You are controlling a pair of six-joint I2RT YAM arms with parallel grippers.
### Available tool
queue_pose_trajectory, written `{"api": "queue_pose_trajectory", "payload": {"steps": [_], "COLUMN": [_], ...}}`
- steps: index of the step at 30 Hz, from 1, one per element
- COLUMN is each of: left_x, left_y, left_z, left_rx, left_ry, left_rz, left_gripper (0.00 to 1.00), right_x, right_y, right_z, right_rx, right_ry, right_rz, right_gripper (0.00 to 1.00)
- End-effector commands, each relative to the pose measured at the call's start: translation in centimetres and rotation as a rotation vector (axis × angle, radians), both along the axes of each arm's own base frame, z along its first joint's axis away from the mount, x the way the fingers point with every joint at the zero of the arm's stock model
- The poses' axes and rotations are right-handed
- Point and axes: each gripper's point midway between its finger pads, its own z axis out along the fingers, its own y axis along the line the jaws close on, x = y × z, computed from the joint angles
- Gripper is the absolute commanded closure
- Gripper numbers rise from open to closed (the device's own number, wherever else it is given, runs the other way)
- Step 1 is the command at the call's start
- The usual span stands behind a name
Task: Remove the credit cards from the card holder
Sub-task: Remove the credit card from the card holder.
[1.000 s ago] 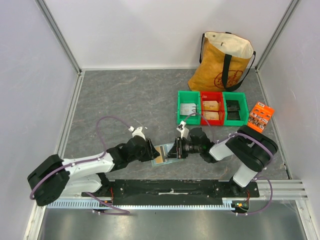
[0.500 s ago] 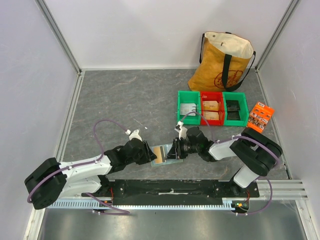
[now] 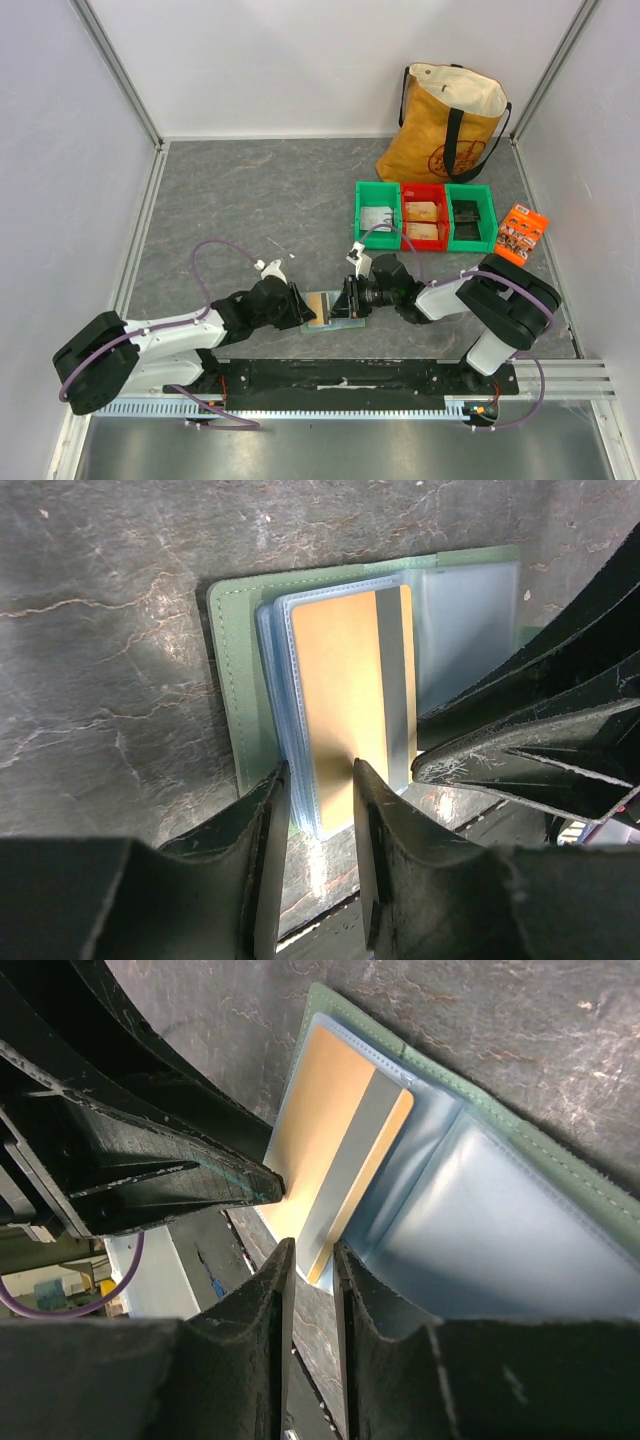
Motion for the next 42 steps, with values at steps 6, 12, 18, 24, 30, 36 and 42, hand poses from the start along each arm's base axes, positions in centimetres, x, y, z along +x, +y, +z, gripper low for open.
{"api": "queue_pose_trajectory", "payload": {"steps": [6,12,18,24,30,36,42], "left_x": [0.2,0.2,0.5,1.0,1.7,1.0,0.3], "left_y": [-0.9,-0.1,0.0,-1.3,-1.6,-0.2,1.2], "left_z": [1.4,1.4,2.9,4.4,2.6,-0.9,-2.8], "left_rx": [-0.073,-0.065,-0.109,-0.132,-0.056,0.035,0.09], "left_ry": [-0.009,-0.018,-0.058,-0.097,-0.082,-0.002,0.031], "left_rz": [0.001,0.036,0.05,0.0,-0.008,0.025,0.05], "left_gripper": [0.66,0.66,0.66,0.66,0.69,0.84,0.93], "right_x": [0.2,-0.1,-0.1,-0.5,-0.4,-0.3,0.1], "right_y": [1.3,0.7,-0.1,0.0,-0.1,-0.9,-1.9], "right_z": [2.2,1.8,0.7,-1.1,-1.4,-1.8,-2.3], "right_rx": [0.08,0.086,0.101,0.115,0.128,0.088,0.001], "right_ry": [-0.03,-0.012,0.037,0.117,0.137,0.134,0.099], "right_rz": [0.03,0.017,0.004,0.018,0.012,-0.002,-0.007], "right_gripper": [0.79,0.96,1.0,1.0,1.0,1.0,0.99]}}
